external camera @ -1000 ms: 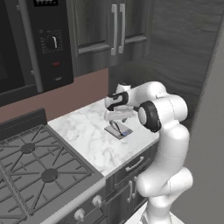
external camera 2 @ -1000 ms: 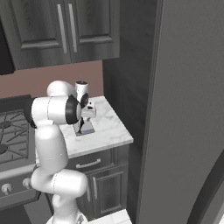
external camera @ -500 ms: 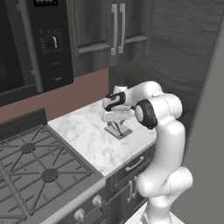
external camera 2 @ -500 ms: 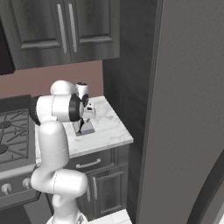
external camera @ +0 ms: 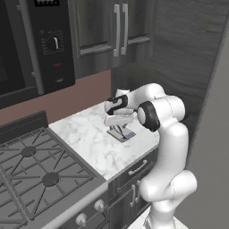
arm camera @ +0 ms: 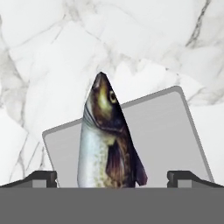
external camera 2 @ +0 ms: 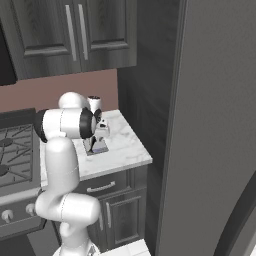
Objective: Take the fish from the fridge and place it on the digital scale on the counter by the fridge. Wait a few seconds for a reading, then move it to the plate on the dining counter.
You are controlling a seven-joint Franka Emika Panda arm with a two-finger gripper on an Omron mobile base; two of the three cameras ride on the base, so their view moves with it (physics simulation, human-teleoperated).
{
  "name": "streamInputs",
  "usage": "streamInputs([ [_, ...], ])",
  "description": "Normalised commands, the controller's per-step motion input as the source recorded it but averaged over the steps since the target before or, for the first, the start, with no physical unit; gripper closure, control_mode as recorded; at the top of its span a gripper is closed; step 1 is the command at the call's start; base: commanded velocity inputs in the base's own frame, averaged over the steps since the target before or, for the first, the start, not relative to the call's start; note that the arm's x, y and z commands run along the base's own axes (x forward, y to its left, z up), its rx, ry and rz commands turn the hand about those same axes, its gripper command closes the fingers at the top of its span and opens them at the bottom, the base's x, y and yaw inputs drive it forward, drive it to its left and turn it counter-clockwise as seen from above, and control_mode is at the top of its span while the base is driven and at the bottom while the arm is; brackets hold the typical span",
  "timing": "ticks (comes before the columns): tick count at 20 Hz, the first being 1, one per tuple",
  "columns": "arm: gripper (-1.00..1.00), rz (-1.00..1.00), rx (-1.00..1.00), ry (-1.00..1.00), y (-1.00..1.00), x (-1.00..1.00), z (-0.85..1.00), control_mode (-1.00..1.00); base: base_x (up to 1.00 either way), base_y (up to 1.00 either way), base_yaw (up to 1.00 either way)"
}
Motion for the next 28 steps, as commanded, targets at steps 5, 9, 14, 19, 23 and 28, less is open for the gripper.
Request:
streamInputs([
  [5,-1.0,0.0,0.0,0.0,0.0,-0.03,-0.02,-1.0,0.0,0.0,0.0],
  [9,-1.0,0.0,0.0,0.0,0.0,-0.04,-0.07,-1.0,0.0,0.0,0.0],
  [14,-1.0,0.0,0.0,0.0,0.0,0.0,-0.29,-1.0,0.0,0.0,0.0],
  [19,-1.0,0.0,0.0,0.0,0.0,0.0,-0.2,-1.0,0.0,0.0,0.0],
  [23,1.0,0.0,0.0,0.0,0.0,0.0,-0.03,-1.0,0.0,0.0,0.0],
  [28,1.0,0.0,0.0,0.0,0.0,0.0,0.0,-1.0,0.0,0.0,0.0],
])
